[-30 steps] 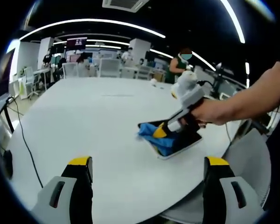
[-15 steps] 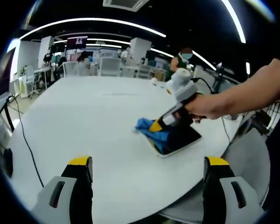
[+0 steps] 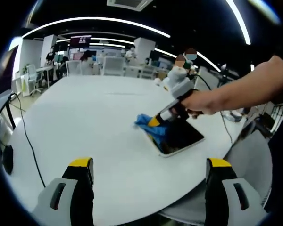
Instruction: Wipe the mirror surface with the cleaning cloth until all visible marks leave the cleaned area.
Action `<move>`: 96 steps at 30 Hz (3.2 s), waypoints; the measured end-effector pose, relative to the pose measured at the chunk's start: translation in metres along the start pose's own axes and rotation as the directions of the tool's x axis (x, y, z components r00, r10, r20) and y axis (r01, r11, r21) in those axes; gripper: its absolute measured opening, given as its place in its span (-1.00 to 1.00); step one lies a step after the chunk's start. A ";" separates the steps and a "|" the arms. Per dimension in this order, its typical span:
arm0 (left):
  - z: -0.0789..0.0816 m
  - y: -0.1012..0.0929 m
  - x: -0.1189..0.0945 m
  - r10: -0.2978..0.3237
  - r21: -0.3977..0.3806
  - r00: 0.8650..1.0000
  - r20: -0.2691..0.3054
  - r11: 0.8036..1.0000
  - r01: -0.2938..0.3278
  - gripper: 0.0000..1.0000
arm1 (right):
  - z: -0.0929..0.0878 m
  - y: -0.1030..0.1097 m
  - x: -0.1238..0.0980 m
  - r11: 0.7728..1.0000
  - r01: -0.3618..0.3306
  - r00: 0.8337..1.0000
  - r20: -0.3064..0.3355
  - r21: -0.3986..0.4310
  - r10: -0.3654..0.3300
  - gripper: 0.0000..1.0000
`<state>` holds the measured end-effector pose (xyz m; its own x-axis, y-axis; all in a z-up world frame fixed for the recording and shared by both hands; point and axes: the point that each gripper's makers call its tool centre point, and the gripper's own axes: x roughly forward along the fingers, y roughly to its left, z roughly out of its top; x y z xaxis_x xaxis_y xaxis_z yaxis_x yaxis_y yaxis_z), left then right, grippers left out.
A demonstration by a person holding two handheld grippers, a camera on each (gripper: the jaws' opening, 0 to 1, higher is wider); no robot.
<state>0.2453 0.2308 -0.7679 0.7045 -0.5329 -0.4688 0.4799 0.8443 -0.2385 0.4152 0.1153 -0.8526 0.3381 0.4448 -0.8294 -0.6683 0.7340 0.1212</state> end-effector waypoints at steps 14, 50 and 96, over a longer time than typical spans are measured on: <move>0.005 -0.001 0.000 0.000 0.002 1.000 0.007 1.000 0.000 0.99 | 0.008 -0.009 0.004 1.000 -0.001 1.000 0.003 0.011 0.001 -0.97; 0.008 0.005 -0.003 0.010 0.011 1.000 0.007 1.000 -0.010 0.99 | 0.016 -0.015 0.009 1.000 -0.022 1.000 -0.013 -0.005 0.022 -0.98; 0.020 -0.002 0.003 -0.017 0.132 1.000 0.003 0.991 0.016 0.99 | 0.001 -0.038 -0.004 1.000 0.009 1.000 -0.020 -0.007 -0.009 -0.97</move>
<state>0.2565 0.2263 -0.7517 0.6979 -0.5473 -0.4619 0.5561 0.8206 -0.1319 0.4398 0.0865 -0.8538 0.3307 0.4281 -0.8410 -0.6698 0.7343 0.1104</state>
